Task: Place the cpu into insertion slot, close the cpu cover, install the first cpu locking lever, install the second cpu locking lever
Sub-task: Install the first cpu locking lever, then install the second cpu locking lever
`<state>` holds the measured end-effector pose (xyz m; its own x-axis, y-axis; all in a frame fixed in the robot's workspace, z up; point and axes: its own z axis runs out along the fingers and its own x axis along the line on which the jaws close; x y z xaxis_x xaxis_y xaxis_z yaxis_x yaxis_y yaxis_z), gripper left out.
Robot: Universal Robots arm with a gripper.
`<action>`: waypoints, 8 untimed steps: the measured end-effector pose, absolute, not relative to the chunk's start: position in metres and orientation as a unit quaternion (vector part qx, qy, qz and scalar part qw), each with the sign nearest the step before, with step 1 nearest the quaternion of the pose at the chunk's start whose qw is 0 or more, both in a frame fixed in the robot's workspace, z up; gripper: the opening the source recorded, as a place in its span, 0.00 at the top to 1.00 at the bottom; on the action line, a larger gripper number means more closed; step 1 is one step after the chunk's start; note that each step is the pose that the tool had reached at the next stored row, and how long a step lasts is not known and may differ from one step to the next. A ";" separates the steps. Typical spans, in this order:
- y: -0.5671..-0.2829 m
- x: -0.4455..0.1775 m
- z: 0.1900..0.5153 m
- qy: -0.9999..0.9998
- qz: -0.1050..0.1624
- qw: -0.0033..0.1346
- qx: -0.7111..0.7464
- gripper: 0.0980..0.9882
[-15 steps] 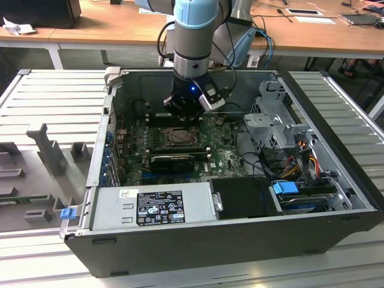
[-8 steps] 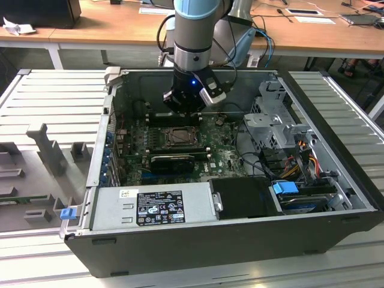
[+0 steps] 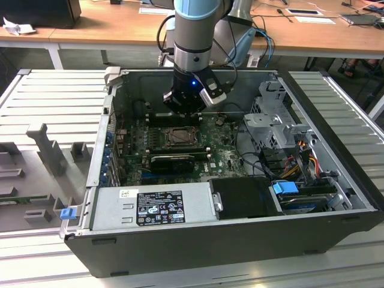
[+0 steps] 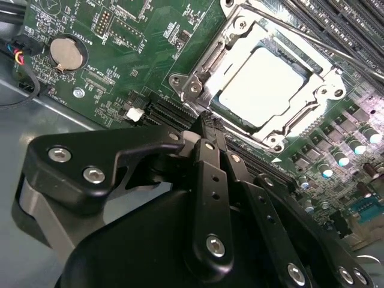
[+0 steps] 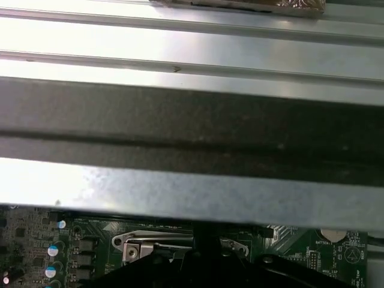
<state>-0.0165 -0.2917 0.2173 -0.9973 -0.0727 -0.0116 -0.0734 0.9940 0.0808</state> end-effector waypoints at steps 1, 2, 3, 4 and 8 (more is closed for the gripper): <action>-0.292 -0.016 0.217 0.998 0.041 0.004 -0.037 0.99; -0.292 -0.016 0.217 0.998 0.041 0.004 -0.037 0.99; -0.292 -0.016 0.217 0.998 0.041 0.004 -0.037 0.99; -0.293 -0.016 0.217 0.998 0.041 0.004 -0.037 0.99; -0.294 -0.016 0.217 0.998 0.041 0.004 -0.037 0.99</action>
<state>-0.0165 -0.2938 0.2174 -0.9973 -0.0728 -0.0116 -0.0735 0.9940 0.0807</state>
